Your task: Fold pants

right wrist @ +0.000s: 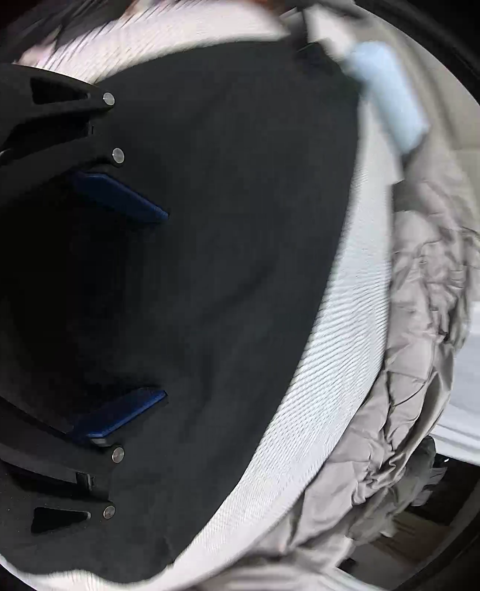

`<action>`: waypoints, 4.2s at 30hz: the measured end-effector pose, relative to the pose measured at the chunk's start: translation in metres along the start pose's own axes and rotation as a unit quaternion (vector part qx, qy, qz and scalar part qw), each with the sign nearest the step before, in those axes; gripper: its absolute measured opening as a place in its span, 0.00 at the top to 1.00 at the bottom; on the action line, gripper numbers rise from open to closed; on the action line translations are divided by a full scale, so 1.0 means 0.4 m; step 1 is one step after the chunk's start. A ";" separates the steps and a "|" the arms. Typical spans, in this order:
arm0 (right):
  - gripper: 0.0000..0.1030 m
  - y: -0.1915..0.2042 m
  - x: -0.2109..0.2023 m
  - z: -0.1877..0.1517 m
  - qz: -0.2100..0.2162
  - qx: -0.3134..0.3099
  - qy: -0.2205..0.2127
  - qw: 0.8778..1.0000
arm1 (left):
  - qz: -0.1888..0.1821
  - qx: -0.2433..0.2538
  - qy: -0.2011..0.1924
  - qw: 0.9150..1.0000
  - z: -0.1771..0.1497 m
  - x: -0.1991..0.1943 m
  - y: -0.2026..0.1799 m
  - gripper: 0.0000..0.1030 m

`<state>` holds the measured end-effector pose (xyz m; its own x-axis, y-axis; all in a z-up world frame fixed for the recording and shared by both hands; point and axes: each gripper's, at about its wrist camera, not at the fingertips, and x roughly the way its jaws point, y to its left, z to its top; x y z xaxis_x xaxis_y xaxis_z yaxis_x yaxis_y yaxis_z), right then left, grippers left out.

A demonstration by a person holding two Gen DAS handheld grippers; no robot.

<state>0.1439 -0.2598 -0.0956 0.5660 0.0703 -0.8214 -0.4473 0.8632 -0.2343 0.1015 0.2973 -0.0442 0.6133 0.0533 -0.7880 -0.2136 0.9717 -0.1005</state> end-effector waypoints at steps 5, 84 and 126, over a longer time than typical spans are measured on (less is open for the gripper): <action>0.11 -0.179 -0.033 -0.099 -0.039 0.085 0.011 0.996 | -0.008 0.017 -0.018 1.000 -0.020 -0.099 -0.060 0.66; 0.47 -0.121 -0.233 0.046 0.238 0.122 -0.182 0.946 | -0.173 0.032 -0.024 0.984 -0.095 -0.061 -0.512 0.08; 0.43 -0.268 -0.099 -0.133 0.155 0.225 -0.077 0.959 | -0.186 -0.086 0.010 0.979 0.012 0.087 -0.528 0.89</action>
<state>0.1324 -0.3818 -0.0657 0.5653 0.4014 -0.7207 -0.2863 0.9148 0.2850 0.1716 0.0951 -0.0477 0.6587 -0.3023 -0.6890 -0.1046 0.8701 -0.4817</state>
